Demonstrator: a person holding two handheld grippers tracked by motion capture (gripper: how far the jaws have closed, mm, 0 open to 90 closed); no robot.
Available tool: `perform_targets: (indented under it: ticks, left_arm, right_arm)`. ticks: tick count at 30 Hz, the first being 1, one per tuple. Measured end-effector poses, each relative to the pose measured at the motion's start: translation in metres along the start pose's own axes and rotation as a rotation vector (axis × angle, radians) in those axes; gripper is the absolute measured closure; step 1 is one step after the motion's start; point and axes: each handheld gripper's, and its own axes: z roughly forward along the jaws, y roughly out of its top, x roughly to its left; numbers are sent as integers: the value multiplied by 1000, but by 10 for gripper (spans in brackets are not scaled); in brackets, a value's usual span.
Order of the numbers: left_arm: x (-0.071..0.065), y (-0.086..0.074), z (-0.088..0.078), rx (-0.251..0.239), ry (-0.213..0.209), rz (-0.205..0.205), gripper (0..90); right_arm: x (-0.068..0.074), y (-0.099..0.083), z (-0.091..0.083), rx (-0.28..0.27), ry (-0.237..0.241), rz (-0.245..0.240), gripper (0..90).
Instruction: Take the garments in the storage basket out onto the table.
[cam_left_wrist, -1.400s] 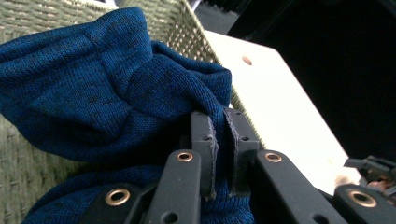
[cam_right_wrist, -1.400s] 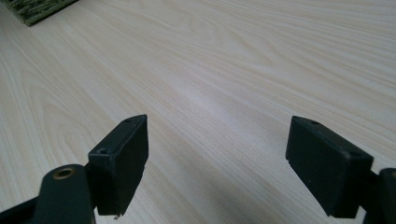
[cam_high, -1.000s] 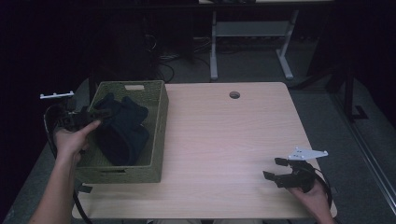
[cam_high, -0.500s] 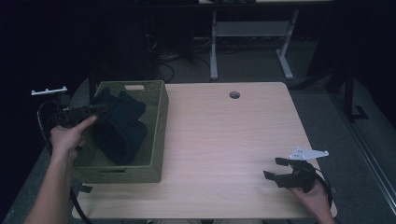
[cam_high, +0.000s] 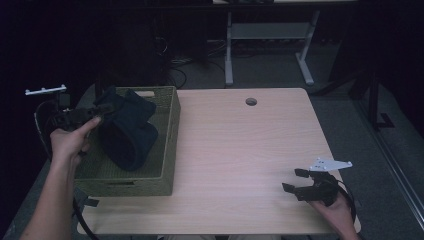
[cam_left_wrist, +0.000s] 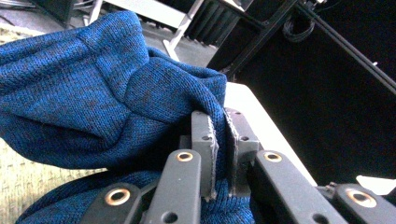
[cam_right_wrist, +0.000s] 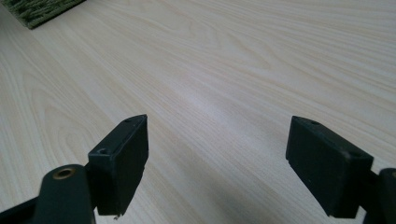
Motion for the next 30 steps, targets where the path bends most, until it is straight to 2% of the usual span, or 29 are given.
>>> perform_targets:
  ticks: [13,30]
  left_arm:
    - [-18,12,0,-14,-33,23,841]
    - [-42,23,15,-8,-83,56,841]
  right_arm:
    - [0,0,0,-4,-3,-1,207]
    - [0,1,-2,-9,1,2,205]
